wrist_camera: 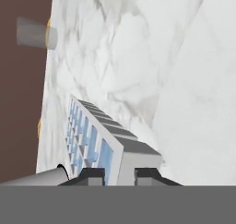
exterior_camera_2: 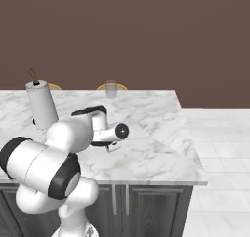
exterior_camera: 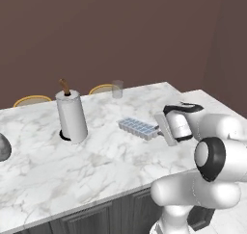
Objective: Open the freezer door, pick up the ice cube tray from the freezer, and place it on the dining counter.
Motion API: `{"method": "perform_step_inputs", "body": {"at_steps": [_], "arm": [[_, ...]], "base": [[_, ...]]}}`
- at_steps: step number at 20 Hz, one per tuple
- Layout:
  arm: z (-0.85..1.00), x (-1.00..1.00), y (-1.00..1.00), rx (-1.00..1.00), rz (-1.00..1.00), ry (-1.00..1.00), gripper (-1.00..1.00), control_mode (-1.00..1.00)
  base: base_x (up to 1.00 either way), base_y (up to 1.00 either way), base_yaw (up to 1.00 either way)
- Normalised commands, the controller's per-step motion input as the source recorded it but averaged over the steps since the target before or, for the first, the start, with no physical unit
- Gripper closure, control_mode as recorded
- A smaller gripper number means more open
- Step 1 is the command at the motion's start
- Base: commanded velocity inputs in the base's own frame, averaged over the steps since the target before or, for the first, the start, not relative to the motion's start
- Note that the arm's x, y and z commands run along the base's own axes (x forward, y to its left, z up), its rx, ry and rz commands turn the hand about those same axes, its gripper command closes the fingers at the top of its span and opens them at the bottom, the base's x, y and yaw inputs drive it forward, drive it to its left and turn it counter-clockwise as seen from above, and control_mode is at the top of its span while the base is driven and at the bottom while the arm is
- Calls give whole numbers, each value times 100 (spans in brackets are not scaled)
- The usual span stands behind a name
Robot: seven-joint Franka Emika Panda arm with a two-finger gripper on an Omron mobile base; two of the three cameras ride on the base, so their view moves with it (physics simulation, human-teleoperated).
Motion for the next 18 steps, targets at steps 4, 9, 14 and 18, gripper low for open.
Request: {"method": "perform_step_inputs", "body": {"at_steps": [4,9,14,18], "arm": [[-18,26,8,0,0,0,100,-100],[-1,5,1,0,0,2,100,-100],[0,0,0,0,0,0,100,-100],[0,0,0,0,0,0,100,-100]], "base": [[0,0,0],[0,0,0],[0,0,0],[0,0,0]]}}
